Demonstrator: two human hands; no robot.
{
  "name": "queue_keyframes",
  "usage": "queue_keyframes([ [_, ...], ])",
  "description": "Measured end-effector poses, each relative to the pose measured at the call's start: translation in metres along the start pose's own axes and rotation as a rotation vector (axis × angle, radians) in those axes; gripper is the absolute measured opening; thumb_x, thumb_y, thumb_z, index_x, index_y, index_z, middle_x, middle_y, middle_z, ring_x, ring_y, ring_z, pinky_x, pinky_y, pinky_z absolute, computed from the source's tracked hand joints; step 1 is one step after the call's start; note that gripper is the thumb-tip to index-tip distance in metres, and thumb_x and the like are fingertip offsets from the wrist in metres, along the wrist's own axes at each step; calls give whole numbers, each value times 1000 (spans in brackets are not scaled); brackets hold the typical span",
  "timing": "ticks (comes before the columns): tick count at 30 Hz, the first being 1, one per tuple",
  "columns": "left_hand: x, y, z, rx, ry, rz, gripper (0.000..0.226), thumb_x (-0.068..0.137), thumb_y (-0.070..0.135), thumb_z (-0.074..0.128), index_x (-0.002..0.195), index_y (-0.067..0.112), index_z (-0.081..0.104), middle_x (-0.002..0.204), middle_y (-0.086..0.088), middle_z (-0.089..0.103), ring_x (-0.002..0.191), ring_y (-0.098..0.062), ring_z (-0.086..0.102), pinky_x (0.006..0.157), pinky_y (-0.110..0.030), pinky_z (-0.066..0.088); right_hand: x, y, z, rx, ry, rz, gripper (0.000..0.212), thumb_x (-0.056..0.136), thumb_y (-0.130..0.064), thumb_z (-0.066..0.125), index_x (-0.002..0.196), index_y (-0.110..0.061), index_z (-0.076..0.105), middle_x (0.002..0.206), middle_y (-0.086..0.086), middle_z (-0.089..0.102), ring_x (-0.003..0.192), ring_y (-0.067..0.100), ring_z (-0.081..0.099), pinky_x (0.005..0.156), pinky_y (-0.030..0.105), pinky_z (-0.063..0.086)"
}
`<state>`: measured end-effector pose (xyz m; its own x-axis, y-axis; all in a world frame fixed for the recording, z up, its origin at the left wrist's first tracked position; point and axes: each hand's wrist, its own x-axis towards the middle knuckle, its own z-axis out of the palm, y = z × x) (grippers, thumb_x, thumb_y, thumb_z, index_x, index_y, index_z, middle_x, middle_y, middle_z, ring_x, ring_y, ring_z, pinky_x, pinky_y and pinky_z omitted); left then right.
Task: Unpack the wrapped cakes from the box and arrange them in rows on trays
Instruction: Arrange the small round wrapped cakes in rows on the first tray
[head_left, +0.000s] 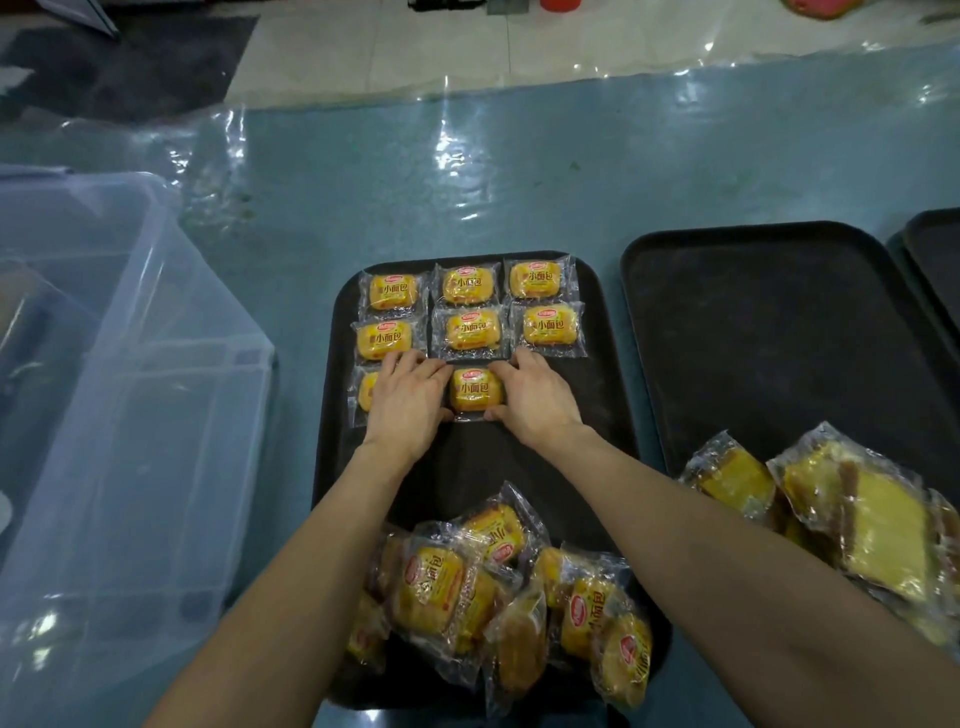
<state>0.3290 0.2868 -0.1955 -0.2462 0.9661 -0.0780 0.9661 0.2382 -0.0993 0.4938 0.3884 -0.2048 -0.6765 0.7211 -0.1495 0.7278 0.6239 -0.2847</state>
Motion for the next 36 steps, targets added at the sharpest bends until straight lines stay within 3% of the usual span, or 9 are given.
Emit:
queue_keyframes([
  [10,3,-7,7,-17,31,9,72,86,52,84,147,20,65,147,1,67,137,-26,52,119,-45,32,-2,0,0,59,48,39,80,86,-49,86,149,-17,50,141,4,56,132,24,55,107,43,54],
  [13,-3,-9,3,-72,75,0,64,86,50,85,140,21,69,139,0,71,132,-26,56,115,-46,37,-20,4,-4,93,93,58,65,91,-45,82,142,-17,55,134,3,59,126,23,58,102,42,56],
  [15,-10,-7,-1,-125,77,-22,48,88,48,84,128,24,74,126,2,73,123,-23,60,107,-44,45,-35,6,-3,106,106,56,39,96,-43,77,125,-19,64,119,0,62,112,22,63,92,42,59],
  [17,-21,-3,-4,-281,-22,-36,30,92,51,80,112,29,75,109,6,73,106,-17,66,95,-41,55,-50,9,2,142,-9,75,25,101,-47,68,105,-22,69,102,-3,66,96,20,68,83,42,60],
  [21,-46,13,-6,-623,-434,-49,30,92,65,74,97,35,75,99,11,73,95,-9,68,86,-39,60,-82,16,10,264,-324,86,39,103,-59,59,86,-26,71,79,-4,70,74,13,66,64,34,52],
  [25,-69,25,0,-675,-552,-62,35,94,64,73,107,33,78,101,11,74,97,-10,70,87,-34,58,-103,21,10,326,-365,137,23,104,-43,66,93,-25,74,83,-6,72,81,13,68,70,34,55],
  [30,-77,37,0,-702,-425,-181,43,104,50,66,140,27,61,120,3,73,109,-16,69,96,-39,58,-117,46,-2,669,-65,597,2,102,-13,65,103,-15,65,92,9,76,66,20,77,63,37,66],
  [32,-75,43,-1,-673,-420,-180,47,104,50,66,144,26,56,122,2,73,109,-16,69,96,-38,57,-126,54,-8,726,-50,701,5,101,-7,64,97,-9,65,82,13,78,57,20,77,60,37,66],
  [36,-65,66,-3,-641,-446,-102,47,104,52,66,142,26,59,121,3,72,109,-15,68,97,-38,57,-139,61,-10,502,-243,493,20,100,-22,67,86,-12,78,70,-1,78,55,5,72,52,21,52],
])
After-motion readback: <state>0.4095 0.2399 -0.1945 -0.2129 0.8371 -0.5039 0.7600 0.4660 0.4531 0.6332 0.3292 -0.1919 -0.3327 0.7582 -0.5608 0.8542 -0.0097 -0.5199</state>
